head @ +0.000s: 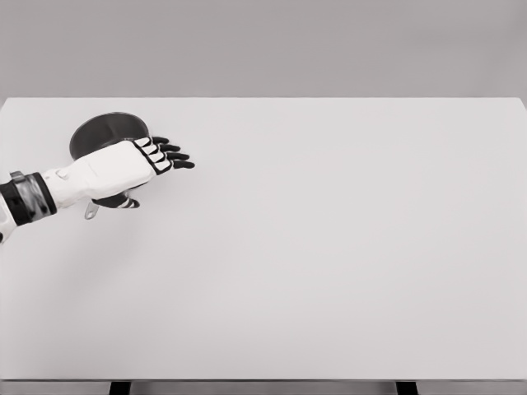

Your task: Rotate pot handle

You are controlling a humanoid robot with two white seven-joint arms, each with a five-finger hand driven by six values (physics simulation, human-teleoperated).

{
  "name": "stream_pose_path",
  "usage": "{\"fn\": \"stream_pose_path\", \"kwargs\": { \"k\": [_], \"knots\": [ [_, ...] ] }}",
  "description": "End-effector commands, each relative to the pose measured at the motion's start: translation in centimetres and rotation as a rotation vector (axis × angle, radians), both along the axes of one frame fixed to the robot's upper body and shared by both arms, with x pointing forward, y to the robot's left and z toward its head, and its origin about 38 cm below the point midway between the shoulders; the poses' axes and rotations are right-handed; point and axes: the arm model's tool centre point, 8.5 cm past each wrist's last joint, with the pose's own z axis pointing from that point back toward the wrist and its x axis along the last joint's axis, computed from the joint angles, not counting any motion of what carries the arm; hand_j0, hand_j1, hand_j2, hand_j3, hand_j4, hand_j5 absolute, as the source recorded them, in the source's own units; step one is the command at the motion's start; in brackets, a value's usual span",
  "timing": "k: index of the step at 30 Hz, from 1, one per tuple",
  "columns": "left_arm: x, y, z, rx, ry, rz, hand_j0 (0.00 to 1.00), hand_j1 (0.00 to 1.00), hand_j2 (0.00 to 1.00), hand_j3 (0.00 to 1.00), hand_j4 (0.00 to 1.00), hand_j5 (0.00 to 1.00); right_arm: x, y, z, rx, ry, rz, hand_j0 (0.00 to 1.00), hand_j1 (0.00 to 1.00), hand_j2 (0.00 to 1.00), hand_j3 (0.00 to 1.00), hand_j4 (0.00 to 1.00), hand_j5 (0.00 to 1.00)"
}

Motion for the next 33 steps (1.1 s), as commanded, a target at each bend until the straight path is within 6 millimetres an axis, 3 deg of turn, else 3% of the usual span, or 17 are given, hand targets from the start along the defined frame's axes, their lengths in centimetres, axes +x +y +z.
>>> {"fn": "stream_pose_path", "kwargs": {
  "k": [1,17,33],
  "knots": [
    [0.1,0.2,0.1,-0.007,-0.001,0.008,1.0,1.0,1.0,1.0,1.0,1.0,0.0,0.0,0.0,0.0,0.0,0.0,1.0,1.0,1.0,1.0,1.0,1.0],
    [-0.5,0.6,-1.0,0.0,0.023,0.02,1.0,1.0,1.0,1.0,1.0,1.0,0.0,0.0,0.0,0.0,0.0,0.0,1.0,1.0,1.0,1.0,1.0,1.0],
    [-0.5,0.7,-0.9,0.091,-0.023,0.023,1.0,1.0,1.0,1.0,1.0,1.0,0.0,0.0,0.0,0.0,0.0,0.0,1.0,1.0,1.0,1.0,1.0,1.0]
  ]
}}
